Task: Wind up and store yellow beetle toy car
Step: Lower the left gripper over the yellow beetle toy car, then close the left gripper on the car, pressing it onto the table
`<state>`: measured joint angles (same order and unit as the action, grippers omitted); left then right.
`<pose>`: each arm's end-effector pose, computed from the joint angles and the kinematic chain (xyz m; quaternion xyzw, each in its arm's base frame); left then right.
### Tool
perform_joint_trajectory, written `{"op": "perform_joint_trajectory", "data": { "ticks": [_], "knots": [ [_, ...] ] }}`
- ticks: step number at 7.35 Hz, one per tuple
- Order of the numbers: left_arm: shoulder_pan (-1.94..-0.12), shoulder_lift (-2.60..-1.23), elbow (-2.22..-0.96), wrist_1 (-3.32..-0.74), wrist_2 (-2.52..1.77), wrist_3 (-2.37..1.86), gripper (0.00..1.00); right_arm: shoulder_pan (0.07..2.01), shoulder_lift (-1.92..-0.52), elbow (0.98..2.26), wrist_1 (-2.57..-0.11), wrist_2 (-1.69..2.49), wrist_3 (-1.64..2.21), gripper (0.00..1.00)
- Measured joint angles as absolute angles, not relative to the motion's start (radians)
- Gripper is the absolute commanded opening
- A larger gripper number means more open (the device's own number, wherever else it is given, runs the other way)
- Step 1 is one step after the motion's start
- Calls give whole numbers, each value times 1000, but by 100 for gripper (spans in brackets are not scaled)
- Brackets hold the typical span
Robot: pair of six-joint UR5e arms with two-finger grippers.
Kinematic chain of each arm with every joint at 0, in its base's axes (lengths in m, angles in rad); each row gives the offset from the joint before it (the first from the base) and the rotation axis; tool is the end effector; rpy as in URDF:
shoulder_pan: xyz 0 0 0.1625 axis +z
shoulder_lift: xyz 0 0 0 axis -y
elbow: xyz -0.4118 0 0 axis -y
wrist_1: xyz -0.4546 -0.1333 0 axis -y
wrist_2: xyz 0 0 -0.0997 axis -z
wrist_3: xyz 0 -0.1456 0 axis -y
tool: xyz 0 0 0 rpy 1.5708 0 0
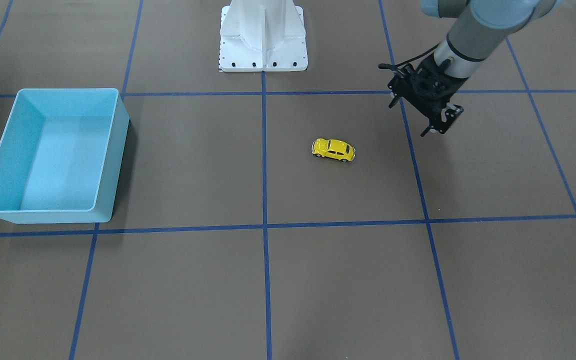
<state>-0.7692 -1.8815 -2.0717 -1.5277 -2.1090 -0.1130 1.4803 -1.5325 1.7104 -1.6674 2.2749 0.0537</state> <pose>0.3884 -0.4577 0.2454 0.2154 0.3807 0.3955 0.8076 -0.0128 -0.5728 0.5961 0.0132 -0.3464 -0.0313 0.9375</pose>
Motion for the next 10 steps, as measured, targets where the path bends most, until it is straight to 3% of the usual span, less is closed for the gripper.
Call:
{"op": "perform_joint_trajectory", "data": {
  "ticks": [4, 7, 10],
  "knots": [
    [-593, -1943, -2057, -1612, -1928, 184, 100, 1484, -1532, 1710, -1667, 2275, 53, 100],
    [-583, -1994, -1944, -1610, -1923, 624, 100, 1492, -1534, 1710, -1667, 2275, 52, 100],
    [-542, -2055, -1839, -1609, -1925, 704, 100, 1495, -1534, 1710, -1667, 2275, 52, 100]
  ]
}}
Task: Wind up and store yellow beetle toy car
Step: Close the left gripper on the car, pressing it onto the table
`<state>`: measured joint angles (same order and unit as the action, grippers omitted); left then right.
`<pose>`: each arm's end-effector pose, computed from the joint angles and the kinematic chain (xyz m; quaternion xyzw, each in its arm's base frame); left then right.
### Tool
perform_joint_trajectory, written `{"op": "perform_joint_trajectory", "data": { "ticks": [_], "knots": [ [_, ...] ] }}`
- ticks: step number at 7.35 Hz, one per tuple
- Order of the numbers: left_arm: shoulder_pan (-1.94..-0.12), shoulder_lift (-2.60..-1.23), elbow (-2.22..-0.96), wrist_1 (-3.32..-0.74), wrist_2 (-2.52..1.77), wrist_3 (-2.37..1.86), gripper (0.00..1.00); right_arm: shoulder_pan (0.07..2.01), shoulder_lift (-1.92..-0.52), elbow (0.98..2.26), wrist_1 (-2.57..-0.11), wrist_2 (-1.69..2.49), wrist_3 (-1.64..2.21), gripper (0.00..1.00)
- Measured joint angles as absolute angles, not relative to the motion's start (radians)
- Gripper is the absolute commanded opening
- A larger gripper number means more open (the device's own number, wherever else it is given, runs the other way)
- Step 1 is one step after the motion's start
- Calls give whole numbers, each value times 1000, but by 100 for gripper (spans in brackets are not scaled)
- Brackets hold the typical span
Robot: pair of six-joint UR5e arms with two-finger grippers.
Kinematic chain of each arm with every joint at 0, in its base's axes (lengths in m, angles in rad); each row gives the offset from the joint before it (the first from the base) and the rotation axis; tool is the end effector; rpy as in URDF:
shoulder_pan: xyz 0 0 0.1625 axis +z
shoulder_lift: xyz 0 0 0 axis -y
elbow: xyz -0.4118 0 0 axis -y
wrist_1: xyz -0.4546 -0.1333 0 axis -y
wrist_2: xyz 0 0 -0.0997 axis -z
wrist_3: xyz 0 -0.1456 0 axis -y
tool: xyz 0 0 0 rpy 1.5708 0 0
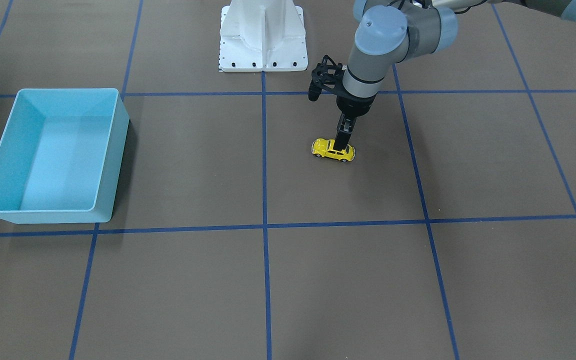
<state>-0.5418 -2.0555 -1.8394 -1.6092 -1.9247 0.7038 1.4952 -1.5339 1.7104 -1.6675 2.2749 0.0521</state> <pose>0.5491 -0.4272 0.2409 0.3483 0.2217 0.7360 0.5364 -0.0042 -0.5723 0.5969 0.0154 -0.3462 -0.0248 0.9377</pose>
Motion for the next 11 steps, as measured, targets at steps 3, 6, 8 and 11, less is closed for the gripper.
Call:
{"op": "perform_joint_trajectory", "data": {
  "ticks": [3, 6, 8, 11],
  "knots": [
    [-507, -2087, -1777, -1610, -1917, 653, 100, 1496, -1534, 1712, -1667, 2275, 52, 100],
    [-505, -2121, -1701, -1620, -1879, 644, 100, 1496, -1534, 1712, -1667, 2275, 52, 100],
    [-501, -2138, -1676, -1623, -1859, 641, 100, 1496, -1534, 1712, -1667, 2275, 53, 100],
    [-483, -2148, -1653, -1632, -1860, 639, 100, 1496, -1534, 1712, -1667, 2275, 53, 100]
  ]
}}
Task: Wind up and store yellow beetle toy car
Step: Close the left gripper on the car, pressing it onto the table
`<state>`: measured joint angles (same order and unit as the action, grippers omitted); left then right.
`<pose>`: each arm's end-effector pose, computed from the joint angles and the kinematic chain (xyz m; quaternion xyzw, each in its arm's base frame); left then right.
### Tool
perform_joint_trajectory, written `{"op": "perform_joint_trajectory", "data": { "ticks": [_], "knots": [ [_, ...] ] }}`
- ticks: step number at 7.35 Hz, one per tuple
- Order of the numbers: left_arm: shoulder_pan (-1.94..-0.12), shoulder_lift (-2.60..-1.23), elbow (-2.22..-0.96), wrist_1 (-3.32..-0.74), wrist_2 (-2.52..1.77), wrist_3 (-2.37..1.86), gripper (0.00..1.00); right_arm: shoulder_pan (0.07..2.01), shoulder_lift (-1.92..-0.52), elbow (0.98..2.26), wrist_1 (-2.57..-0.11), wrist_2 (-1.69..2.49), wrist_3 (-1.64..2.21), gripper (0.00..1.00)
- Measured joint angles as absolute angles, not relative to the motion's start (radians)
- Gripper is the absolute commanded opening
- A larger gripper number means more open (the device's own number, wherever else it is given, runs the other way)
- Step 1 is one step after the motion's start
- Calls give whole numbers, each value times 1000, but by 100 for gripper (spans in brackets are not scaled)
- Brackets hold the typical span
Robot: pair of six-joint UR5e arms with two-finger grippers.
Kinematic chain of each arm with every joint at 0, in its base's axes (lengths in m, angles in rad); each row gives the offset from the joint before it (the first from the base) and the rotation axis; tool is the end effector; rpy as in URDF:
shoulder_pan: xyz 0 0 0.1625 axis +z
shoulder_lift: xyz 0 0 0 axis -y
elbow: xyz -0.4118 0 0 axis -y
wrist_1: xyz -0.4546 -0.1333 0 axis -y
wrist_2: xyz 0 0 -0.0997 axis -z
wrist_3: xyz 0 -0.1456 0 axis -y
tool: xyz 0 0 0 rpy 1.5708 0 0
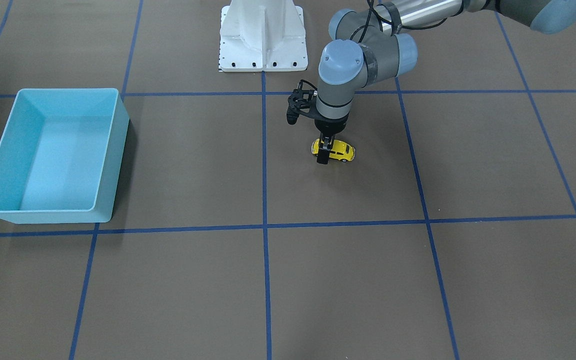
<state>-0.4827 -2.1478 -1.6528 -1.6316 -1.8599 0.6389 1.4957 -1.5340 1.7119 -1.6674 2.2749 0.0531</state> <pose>0.6226 -0.4299 0.2685 0.3097 0.2091 0.7370 0.5632 -0.0039 -0.5723 0.5961 0.0160 -0.3463 -0.0243 0.9377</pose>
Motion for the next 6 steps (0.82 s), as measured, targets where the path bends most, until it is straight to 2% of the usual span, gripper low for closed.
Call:
{"op": "perform_joint_trajectory", "data": {
  "ticks": [2, 3, 6],
  "knots": [
    [-482, -2147, -1649, -1636, -1862, 642, 47, 1496, -1534, 1712, -1667, 2275, 53, 100],
    [-483, -2147, -1650, -1636, -1860, 642, 44, 1496, -1534, 1712, -1667, 2275, 53, 100],
    [-492, -2147, -1658, -1635, -1852, 629, 43, 1496, -1534, 1711, -1667, 2275, 54, 100]
  ]
}}
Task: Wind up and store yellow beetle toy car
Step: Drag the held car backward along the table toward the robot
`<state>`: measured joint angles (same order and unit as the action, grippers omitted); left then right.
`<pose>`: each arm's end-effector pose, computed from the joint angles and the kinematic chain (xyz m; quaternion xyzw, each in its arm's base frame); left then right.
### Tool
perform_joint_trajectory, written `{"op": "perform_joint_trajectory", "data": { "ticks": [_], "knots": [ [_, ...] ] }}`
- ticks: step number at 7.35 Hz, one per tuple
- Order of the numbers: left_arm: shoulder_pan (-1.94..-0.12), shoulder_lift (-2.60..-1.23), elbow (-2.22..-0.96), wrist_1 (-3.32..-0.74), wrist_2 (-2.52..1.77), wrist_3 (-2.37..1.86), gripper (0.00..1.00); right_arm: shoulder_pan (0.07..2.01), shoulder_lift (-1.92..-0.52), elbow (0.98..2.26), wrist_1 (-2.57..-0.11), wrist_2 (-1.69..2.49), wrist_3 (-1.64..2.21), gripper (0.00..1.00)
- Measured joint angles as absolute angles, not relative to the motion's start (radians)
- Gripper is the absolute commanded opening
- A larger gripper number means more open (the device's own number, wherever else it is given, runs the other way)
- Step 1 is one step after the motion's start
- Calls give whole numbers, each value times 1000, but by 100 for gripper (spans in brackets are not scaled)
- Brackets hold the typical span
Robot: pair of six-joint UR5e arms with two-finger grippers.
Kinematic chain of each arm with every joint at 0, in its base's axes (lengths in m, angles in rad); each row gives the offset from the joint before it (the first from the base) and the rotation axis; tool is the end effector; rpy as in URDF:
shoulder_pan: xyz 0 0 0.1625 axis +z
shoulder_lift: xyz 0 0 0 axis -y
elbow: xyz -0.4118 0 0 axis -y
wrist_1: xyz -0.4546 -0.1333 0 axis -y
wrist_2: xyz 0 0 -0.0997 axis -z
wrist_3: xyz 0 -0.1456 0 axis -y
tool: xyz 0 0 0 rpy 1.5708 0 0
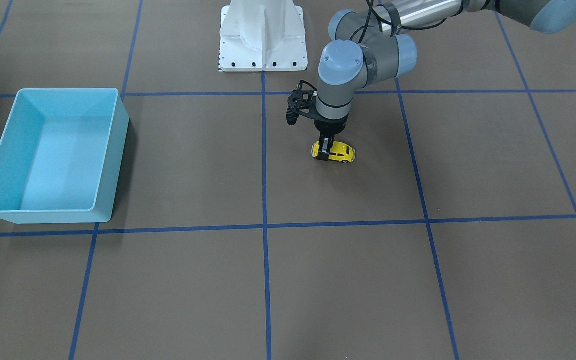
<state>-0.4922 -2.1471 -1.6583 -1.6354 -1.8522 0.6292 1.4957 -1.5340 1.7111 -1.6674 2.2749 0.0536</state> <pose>0.6171 -0.4363 0.2657 0.3146 0.2063 0.7303 0.5702 -0.0039 -0.5723 0.5965 0.0155 -0.3463 -0.0240 0.9377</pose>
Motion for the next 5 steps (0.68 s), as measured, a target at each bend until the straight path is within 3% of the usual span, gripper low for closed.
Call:
{"op": "perform_joint_trajectory", "data": {
  "ticks": [2, 5],
  "knots": [
    [-526, -2139, -1691, -1630, -1854, 579, 36, 1496, -1534, 1711, -1667, 2275, 54, 100],
    [-578, -2088, -1780, -1604, -1861, 485, 36, 1496, -1534, 1711, -1667, 2275, 54, 100]
  ]
}}
